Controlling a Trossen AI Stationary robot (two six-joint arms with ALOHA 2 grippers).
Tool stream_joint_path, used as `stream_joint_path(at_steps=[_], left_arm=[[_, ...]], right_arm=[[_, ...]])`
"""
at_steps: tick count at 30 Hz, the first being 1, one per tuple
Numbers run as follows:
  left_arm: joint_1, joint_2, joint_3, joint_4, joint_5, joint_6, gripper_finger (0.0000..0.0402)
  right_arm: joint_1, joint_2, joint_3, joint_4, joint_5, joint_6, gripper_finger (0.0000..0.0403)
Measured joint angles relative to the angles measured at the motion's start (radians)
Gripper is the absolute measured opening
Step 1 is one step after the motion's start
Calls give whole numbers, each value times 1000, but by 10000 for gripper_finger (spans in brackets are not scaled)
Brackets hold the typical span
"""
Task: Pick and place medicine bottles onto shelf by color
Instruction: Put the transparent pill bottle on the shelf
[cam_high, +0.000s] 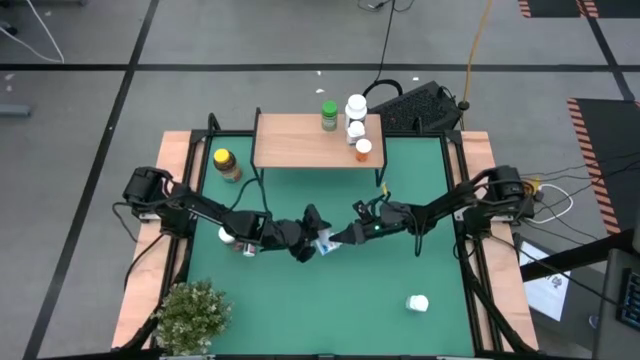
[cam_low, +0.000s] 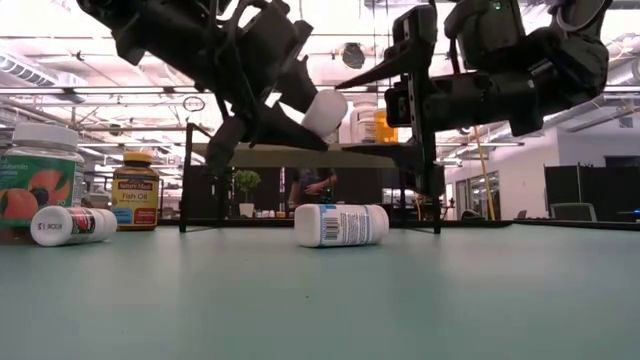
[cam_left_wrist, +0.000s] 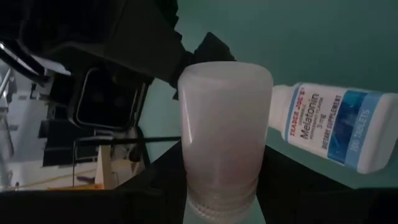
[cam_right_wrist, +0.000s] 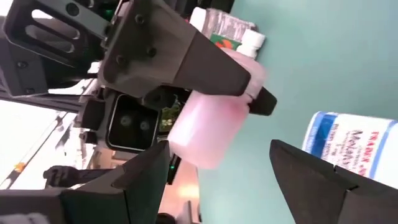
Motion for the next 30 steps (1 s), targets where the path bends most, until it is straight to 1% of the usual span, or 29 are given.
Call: stream_joint_path(at_steps=[6, 12, 16, 19, 25, 30], left_arm=[[13, 0, 0, 8, 36, 15, 152], [14, 0, 0, 40, 43, 17, 152], [15, 0, 0, 41, 45, 17, 152], [15, 0, 0, 45, 47, 17, 152], [15, 0, 0, 28, 48, 15, 152], [23, 0, 0, 23, 38, -97, 156]], right_arm=[[-8, 6, 0, 59, 2, 5, 270], [-9, 6, 13, 29, 5, -2, 266], [-8, 6, 43, -11, 0, -15, 247], [-8, 6, 62, -35, -25, -18, 227], [-8, 4, 66, -61, -26, -17, 189], [-9, 4, 66, -69, -25, -70, 177]])
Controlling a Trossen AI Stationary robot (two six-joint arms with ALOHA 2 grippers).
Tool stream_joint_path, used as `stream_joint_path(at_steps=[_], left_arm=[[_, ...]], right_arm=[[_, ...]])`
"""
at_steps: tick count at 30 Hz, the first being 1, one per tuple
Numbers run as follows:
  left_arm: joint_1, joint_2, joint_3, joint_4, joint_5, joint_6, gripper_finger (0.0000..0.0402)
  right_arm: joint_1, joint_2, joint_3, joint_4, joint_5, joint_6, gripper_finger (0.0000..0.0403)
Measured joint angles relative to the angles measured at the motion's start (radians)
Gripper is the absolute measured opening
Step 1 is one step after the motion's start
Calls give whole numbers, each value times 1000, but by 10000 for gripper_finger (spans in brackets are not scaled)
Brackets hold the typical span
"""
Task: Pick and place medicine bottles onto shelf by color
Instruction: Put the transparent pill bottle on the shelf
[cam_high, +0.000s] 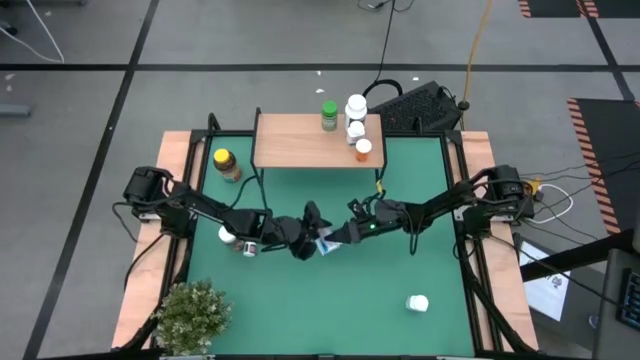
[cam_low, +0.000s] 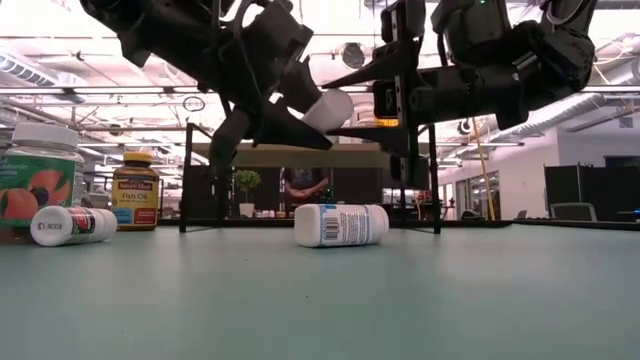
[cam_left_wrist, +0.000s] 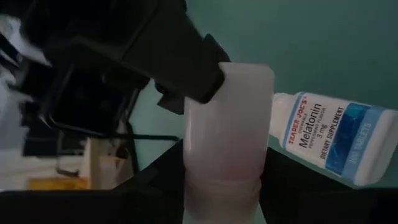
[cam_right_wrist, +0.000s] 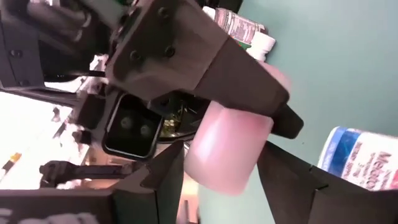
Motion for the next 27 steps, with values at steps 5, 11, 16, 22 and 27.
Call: stream_joint_path(at_steps=[5, 11, 16, 22, 27], left_arm=[[3, 0, 0, -6, -1, -160, 184], [5, 0, 0, -1, -17, -332, 242], [16, -43, 0, -59, -82, -422, 287], [99, -179, 3, -222, -55, -579, 290], [192, -268, 1, -319, 89, -704, 258]], right_arm=[[-5, 0, 0, -16, -1, -204, 177], [-20, -3, 0, -22, -2, -490, 173], [-25, -4, 0, -18, 6, -671, 173], [-31, -22, -1, -18, 6, -821, 173], [-32, -63, -1, -18, 5, -1050, 173]])
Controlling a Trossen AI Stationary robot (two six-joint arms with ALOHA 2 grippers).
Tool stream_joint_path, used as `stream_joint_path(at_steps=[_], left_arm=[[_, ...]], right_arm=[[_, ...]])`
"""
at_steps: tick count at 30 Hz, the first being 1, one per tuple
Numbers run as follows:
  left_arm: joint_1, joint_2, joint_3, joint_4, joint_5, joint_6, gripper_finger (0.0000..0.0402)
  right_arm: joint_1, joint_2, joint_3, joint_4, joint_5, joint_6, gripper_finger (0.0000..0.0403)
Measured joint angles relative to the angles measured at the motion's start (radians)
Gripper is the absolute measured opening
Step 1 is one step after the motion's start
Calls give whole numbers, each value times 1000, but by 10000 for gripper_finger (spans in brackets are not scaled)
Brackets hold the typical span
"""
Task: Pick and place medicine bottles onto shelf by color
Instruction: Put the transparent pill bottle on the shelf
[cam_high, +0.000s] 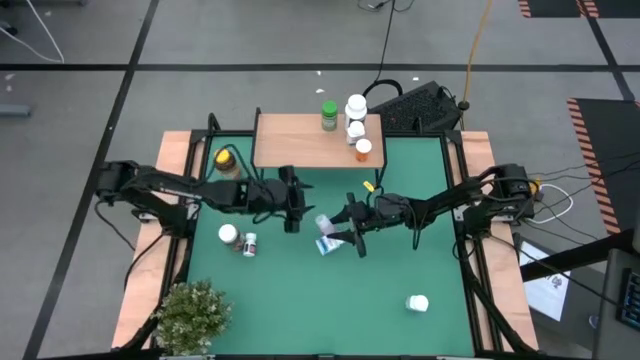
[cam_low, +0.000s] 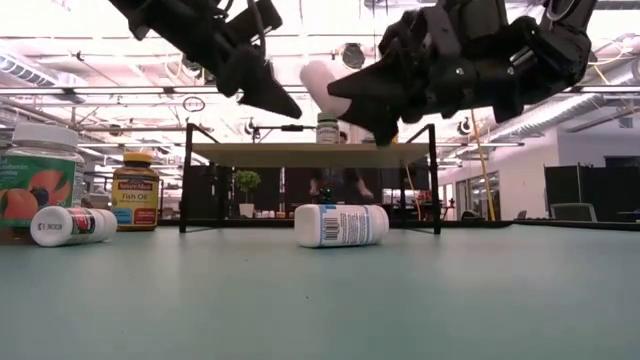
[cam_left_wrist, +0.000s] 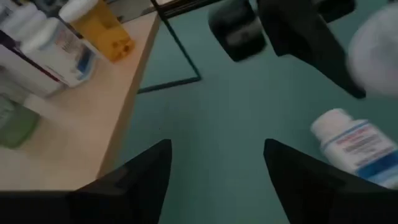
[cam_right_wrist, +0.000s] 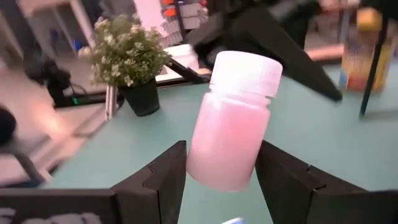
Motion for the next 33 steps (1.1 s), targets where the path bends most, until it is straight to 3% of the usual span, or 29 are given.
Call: stream_joint_path(at_steps=[3, 6, 9, 11, 17, 22, 26, 33], left_arm=[[43, -8, -26, 48, 120, -29, 240], [67, -5, -75, 127, 213, -33, 224], [83, -6, -102, 171, 227, -29, 209], [99, -30, -117, 175, 227, -28, 200], [146, -128, -188, 373, 253, -32, 182], [174, -125, -279, 713, 418, -100, 185], [158, -106, -300, 758, 465, -101, 196], [107, -101, -294, 821, 457, -29, 244]], right_arm=[[1, -26, 0, -2, 28, -168, 173], [-2, -45, 0, 28, 134, -335, 173], [-25, -54, 0, 124, 270, -511, 173], [-53, -54, 0, 202, 304, -569, 173], [-132, -52, 0, 233, 195, -486, 173], [-137, -49, 0, 222, 178, -536, 173], [-131, -49, 0, 181, 180, -573, 173], [-130, -49, 0, 179, 178, -608, 173]])
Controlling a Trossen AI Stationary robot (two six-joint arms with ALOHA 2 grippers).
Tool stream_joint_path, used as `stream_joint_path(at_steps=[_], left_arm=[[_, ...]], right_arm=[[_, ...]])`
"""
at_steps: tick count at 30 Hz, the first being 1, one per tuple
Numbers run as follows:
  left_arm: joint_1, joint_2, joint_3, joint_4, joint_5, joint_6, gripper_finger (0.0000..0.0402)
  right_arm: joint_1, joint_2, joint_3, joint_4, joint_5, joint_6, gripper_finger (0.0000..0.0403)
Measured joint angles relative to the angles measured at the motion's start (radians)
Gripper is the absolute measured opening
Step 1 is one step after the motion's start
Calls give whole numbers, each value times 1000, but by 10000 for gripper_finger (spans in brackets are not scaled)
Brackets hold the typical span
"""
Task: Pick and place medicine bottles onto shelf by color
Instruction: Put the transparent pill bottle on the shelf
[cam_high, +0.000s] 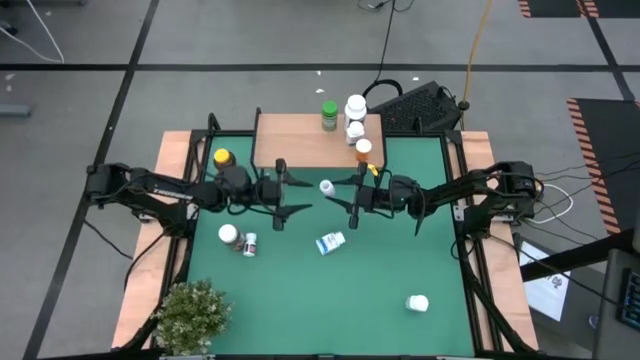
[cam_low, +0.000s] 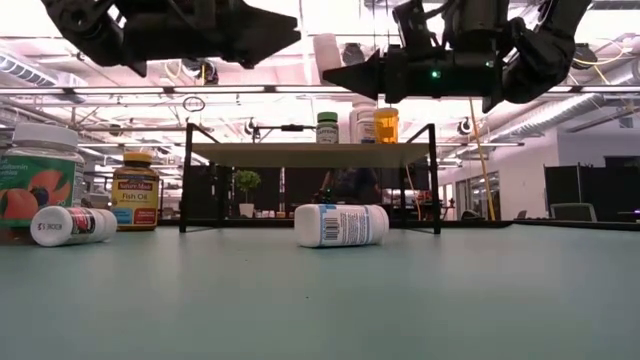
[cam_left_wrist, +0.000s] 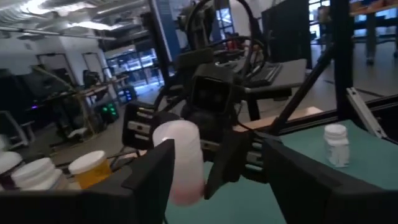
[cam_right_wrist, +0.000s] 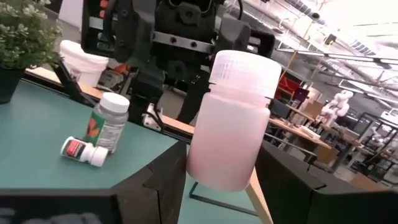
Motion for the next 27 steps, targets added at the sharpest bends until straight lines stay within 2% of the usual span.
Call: stream_joint_path(at_steps=[6, 11, 15, 27], left_arm=[[-11, 15, 0, 44, -95, 2, 294], [-12, 75, 26, 78, -111, -8, 311], [-35, 139, 73, 67, -100, -19, 308], [-60, 144, 112, 27, -109, 31, 248]], right_arm=[[0, 0, 0, -8, -45, -13, 173], [5, 0, 0, -5, -79, -33, 173], [14, 0, 0, -25, -79, -67, 173], [39, 0, 0, -41, -79, -101, 173]])
